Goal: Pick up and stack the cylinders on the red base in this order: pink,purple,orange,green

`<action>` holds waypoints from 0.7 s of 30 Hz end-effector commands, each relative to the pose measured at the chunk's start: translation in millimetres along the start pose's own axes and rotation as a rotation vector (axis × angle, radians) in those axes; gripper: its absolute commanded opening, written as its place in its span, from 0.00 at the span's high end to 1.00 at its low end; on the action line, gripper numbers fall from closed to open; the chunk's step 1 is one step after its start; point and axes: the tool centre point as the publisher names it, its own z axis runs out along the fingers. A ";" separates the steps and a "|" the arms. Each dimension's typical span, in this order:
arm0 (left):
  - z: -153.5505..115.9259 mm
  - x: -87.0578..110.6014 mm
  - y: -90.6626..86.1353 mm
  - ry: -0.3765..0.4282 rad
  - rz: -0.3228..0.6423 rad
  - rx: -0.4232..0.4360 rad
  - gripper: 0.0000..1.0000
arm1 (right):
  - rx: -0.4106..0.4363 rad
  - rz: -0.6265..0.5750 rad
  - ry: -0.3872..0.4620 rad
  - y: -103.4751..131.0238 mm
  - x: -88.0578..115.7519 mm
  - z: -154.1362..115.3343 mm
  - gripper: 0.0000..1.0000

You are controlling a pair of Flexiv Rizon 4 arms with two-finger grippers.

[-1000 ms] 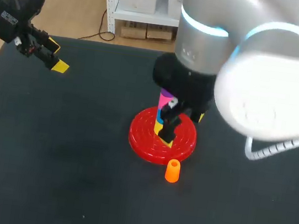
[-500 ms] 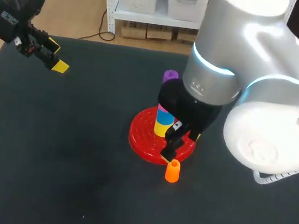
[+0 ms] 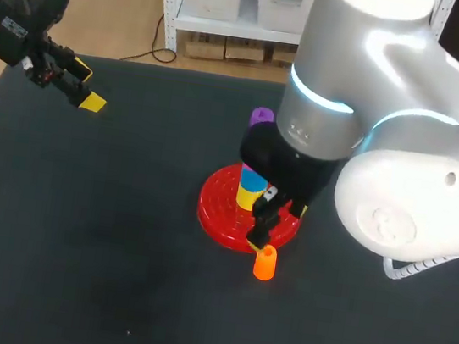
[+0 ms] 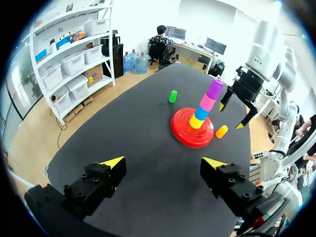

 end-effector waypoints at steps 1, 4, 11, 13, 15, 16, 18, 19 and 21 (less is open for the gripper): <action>0.0 1.2 -0.2 -0.003 0.002 0.000 0.00 | -0.006 -0.002 0.017 7.2 3.2 13.2 0.00; 0.0 1.2 -0.2 -0.003 0.002 0.000 0.00 | -0.007 -0.002 0.020 10.2 7.7 21.2 0.00; 0.0 1.2 -0.2 -0.003 0.002 0.000 0.00 | 0.016 -0.003 0.046 15.2 2.7 28.6 0.00; 0.0 1.2 -0.2 -0.003 0.002 0.000 0.00 | 0.031 -0.003 0.050 16.2 0.0 27.7 0.00; 0.0 1.2 -0.2 -0.003 0.002 0.000 0.00 | 0.050 -0.011 0.070 18.2 -2.1 27.0 0.00; 0.0 1.2 -0.2 -0.003 0.002 0.000 0.00 | 0.056 -0.015 0.071 19.0 -2.8 26.6 0.00; 0.0 1.2 -0.2 -0.003 0.002 0.000 0.00 | 0.056 -0.014 0.072 19.7 -3.3 26.4 0.00; 0.0 1.2 -0.2 -0.003 0.002 0.000 0.00 | 0.055 -0.013 0.072 19.8 -3.3 26.5 0.00; 0.0 1.2 -0.2 -0.003 0.002 0.000 0.00 | 0.059 -0.011 0.079 19.7 -2.7 28.2 0.00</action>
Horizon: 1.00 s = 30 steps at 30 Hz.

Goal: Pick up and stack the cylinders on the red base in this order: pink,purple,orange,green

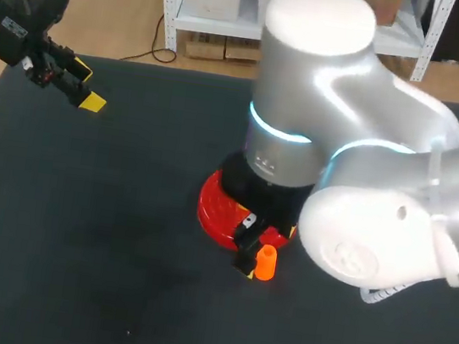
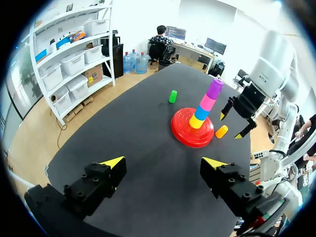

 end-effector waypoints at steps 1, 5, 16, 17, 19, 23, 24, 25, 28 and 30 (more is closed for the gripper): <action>0.0 1.1 -0.3 -0.003 0.002 0.000 0.00 | 0.002 0.004 0.012 -0.5 -1.2 2.4 0.00; 0.0 1.1 -0.3 -0.003 0.002 0.000 0.00 | -0.002 0.022 0.024 -3.6 3.0 5.4 0.04; 0.0 1.1 -0.3 -0.003 0.002 0.000 0.00 | -0.002 0.048 0.031 -8.2 4.4 8.7 0.40; 0.0 1.1 -0.3 -0.003 0.002 0.000 0.00 | -0.002 0.049 0.033 -8.0 4.5 9.5 0.41; 0.0 1.1 -0.3 -0.003 0.002 0.000 0.00 | -0.003 0.051 0.035 -8.0 4.5 10.6 0.45; 0.0 1.1 -0.3 -0.003 0.002 0.000 0.00 | -0.005 0.057 0.035 -8.3 3.6 11.3 0.51; 0.0 1.1 -0.3 -0.003 0.002 0.000 0.00 | -0.006 0.062 0.035 -9.0 3.0 11.8 0.51; 0.0 1.1 -0.3 -0.003 0.002 0.000 0.00 | -0.008 0.067 0.033 -9.4 2.8 11.8 0.52; 0.0 1.1 -0.3 -0.003 0.002 0.000 0.00 | -0.008 0.073 0.032 -11.0 1.8 11.1 0.54; 0.0 1.1 -0.3 -0.003 0.002 0.000 0.00 | -0.007 0.075 0.033 -11.4 1.5 11.2 0.54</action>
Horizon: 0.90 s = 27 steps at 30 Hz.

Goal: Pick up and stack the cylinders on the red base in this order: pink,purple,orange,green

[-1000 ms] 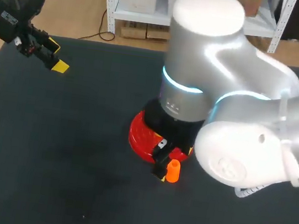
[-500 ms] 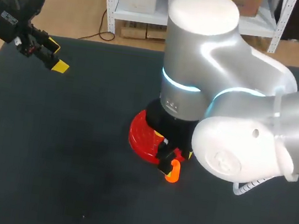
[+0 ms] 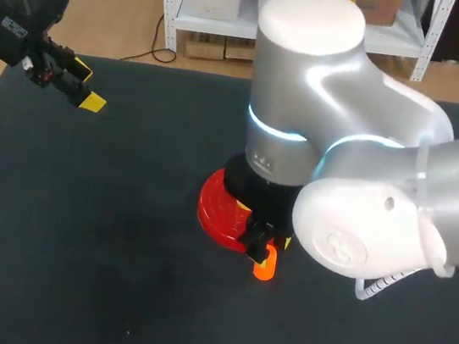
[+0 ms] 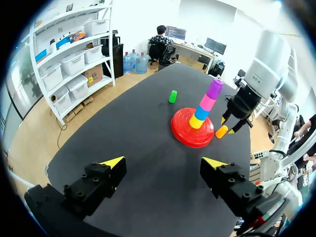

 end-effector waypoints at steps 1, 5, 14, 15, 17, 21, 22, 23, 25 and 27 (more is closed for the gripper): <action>0.0 1.2 -0.2 -0.003 0.002 0.000 0.00 | 0.000 0.002 0.001 -1.2 -0.8 0.3 0.54; 0.0 1.2 -0.2 -0.003 0.002 0.000 0.00 | 0.001 0.005 0.005 -2.2 -1.2 1.3 0.54; 0.0 1.2 -0.2 -0.003 0.002 0.000 0.00 | -0.001 0.008 0.009 -1.4 -2.8 4.2 0.55; 0.0 1.2 -0.2 -0.003 0.002 0.000 0.00 | -0.001 0.006 0.009 -0.9 -3.2 4.3 0.55; 0.0 1.2 -0.2 -0.003 0.002 0.000 0.00 | 0.000 0.003 0.011 0.0 -3.8 4.5 0.56; 0.0 1.2 -0.2 -0.003 0.002 0.000 0.00 | 0.009 -0.008 0.013 1.2 -4.1 5.2 0.77; 0.0 1.2 -0.2 -0.003 0.002 0.000 0.00 | 0.019 0.003 0.011 1.1 -4.1 5.1 1.00; 0.0 1.2 -0.2 -0.003 0.002 0.000 0.00 | 0.016 0.007 0.001 0.1 -3.5 1.6 1.00; 0.0 1.2 -0.2 -0.003 0.002 0.000 0.00 | 0.030 0.026 -0.014 -2.7 -3.3 -10.4 1.00; 0.0 1.2 -0.2 -0.003 0.002 0.000 0.00 | 0.032 0.044 -0.031 -6.2 -3.9 -29.2 1.00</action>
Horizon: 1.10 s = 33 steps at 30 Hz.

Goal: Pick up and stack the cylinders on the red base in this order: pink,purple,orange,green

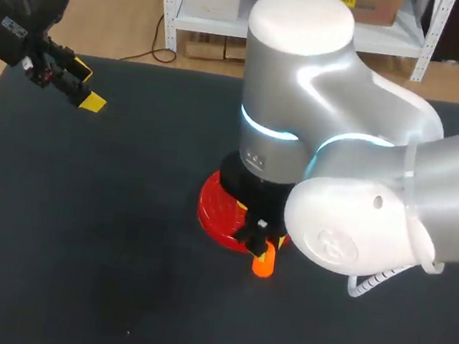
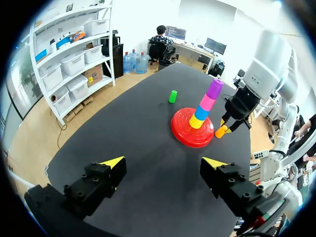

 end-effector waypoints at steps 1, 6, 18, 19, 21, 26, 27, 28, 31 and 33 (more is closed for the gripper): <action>0.0 1.2 -0.2 -0.003 0.002 0.000 0.00 | 0.008 0.027 -0.033 -5.0 6.6 -38.0 1.00; 0.0 1.2 -0.2 -0.003 0.002 0.000 0.00 | -0.008 0.052 -0.120 -11.9 4.3 -121.5 1.00; 0.0 1.2 -0.2 -0.003 0.002 0.000 0.00 | -0.030 0.048 -0.304 -31.6 -30.1 -259.6 1.00; 0.0 1.2 -0.2 -0.003 0.002 0.000 0.00 | -0.017 0.054 -0.300 -35.0 -34.9 -262.7 1.00; 0.0 1.2 -0.2 -0.003 0.002 0.000 0.00 | -0.012 0.045 -0.288 -40.9 -44.2 -265.4 1.00; 0.0 1.2 -0.2 -0.003 0.002 0.000 0.00 | -0.014 0.013 -0.196 -50.7 -64.7 -259.4 1.00; 0.0 1.2 -0.2 -0.003 0.002 0.000 0.00 | -0.004 0.004 -0.177 -51.8 -68.1 -256.5 1.00; 0.0 1.2 -0.2 -0.003 0.002 0.000 0.00 | 0.005 -0.002 -0.163 -53.1 -71.6 -253.2 1.00; 0.0 1.2 -0.2 -0.003 0.002 0.000 0.00 | 0.008 -0.005 -0.121 -58.0 -80.3 -240.1 1.00; 0.0 1.2 -0.2 -0.003 0.002 0.000 0.00 | 0.004 0.003 -0.101 -60.9 -84.5 -232.0 1.00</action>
